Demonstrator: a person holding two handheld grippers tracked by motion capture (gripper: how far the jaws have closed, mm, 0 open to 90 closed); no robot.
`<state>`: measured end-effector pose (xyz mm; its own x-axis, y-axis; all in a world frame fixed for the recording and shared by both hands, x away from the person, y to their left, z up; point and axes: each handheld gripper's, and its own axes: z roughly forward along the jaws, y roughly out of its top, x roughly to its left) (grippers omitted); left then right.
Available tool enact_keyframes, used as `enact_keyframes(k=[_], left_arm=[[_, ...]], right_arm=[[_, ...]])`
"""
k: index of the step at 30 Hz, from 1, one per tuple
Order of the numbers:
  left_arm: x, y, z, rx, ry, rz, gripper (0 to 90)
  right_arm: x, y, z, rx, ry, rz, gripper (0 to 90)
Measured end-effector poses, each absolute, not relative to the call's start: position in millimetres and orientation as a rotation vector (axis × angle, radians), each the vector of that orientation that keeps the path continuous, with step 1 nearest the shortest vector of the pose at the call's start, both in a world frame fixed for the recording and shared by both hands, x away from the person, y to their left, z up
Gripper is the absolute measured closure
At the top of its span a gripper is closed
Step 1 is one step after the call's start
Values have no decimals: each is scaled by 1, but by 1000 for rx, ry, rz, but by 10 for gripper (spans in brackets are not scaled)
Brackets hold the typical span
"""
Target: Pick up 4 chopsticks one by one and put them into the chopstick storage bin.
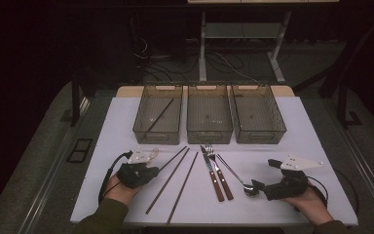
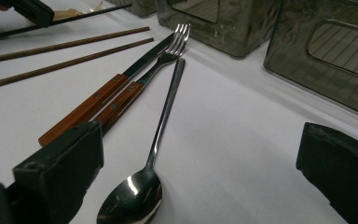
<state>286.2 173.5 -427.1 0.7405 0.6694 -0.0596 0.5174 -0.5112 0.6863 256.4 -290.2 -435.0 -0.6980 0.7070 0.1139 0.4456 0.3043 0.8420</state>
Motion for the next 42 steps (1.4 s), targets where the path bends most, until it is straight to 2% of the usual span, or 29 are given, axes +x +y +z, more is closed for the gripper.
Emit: enact_keyframes(k=[29,42], left_arm=[[297,166,-402,2112,808,257,853],[310,169,-387,2044,824,270,853]], right_arm=[[255,-292,-434,1064,2283,1350,8],[255,-293,-434,1070,2278,1350,8]])
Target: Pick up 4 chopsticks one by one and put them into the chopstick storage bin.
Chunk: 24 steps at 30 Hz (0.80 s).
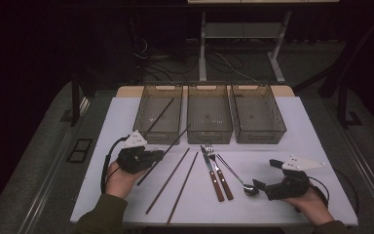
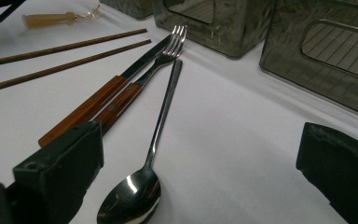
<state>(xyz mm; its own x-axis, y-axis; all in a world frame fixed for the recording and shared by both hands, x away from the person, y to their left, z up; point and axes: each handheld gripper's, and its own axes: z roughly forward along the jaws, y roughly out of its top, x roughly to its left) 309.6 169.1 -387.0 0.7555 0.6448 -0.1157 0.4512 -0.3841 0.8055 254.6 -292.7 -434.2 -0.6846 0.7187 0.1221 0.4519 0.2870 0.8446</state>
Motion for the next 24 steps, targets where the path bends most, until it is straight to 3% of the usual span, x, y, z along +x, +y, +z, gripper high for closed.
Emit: enact_keyframes(k=[24], left_arm=[[356,167,-357,2002,833,333,853]], right_arm=[[253,-294,-434,1081,2269,1363,8]])
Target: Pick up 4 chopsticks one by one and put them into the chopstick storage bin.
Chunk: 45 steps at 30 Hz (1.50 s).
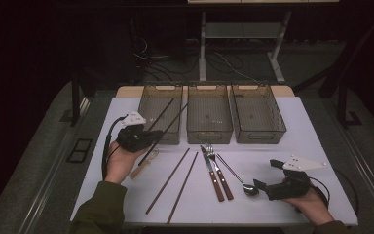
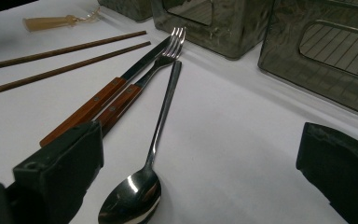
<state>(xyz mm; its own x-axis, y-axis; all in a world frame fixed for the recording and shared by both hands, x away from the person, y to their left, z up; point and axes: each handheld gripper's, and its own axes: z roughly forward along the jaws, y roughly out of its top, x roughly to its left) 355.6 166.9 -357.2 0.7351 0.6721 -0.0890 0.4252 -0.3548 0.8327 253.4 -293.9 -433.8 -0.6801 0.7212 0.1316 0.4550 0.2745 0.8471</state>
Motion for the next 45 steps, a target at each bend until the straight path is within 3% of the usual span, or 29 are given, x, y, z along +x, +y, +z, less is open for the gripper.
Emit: enact_keyframes(k=[21,34,45], left_arm=[[422,174,-326,1886,921,396,853],[457,177,-342,1837,998,448,853],[463,183,-367,1910,1056,446,853]], right_arm=[[253,-294,-434,1084,2266,1365,8],[253,-296,-433,1086,2260,1373,8],[253,-296,-433,1085,2263,1378,8]])
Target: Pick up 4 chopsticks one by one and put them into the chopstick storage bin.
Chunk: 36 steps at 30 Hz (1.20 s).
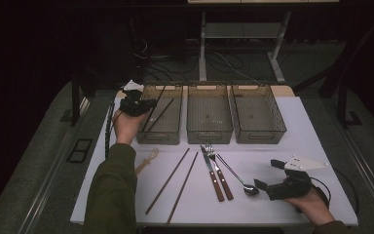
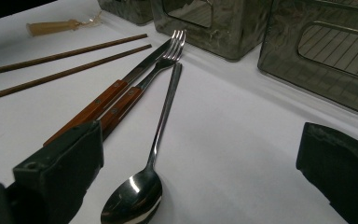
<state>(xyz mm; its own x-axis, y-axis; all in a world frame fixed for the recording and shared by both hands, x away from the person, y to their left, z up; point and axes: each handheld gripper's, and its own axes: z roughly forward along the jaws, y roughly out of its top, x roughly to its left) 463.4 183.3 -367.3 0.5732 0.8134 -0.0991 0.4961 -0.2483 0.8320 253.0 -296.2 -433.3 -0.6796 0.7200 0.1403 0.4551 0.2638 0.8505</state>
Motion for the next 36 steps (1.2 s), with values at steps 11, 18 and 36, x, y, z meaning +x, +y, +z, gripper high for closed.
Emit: enact_keyframes(k=[11,18,36], left_arm=[[465,187,-392,1941,1106,418,852],[466,182,-397,1991,1105,426,852],[464,179,-394,1997,1105,456,731]], right_arm=[[253,-296,-434,1091,2266,1378,7],[253,-296,-434,1092,2263,1378,8],[253,-296,-433,1088,2262,1377,7]])
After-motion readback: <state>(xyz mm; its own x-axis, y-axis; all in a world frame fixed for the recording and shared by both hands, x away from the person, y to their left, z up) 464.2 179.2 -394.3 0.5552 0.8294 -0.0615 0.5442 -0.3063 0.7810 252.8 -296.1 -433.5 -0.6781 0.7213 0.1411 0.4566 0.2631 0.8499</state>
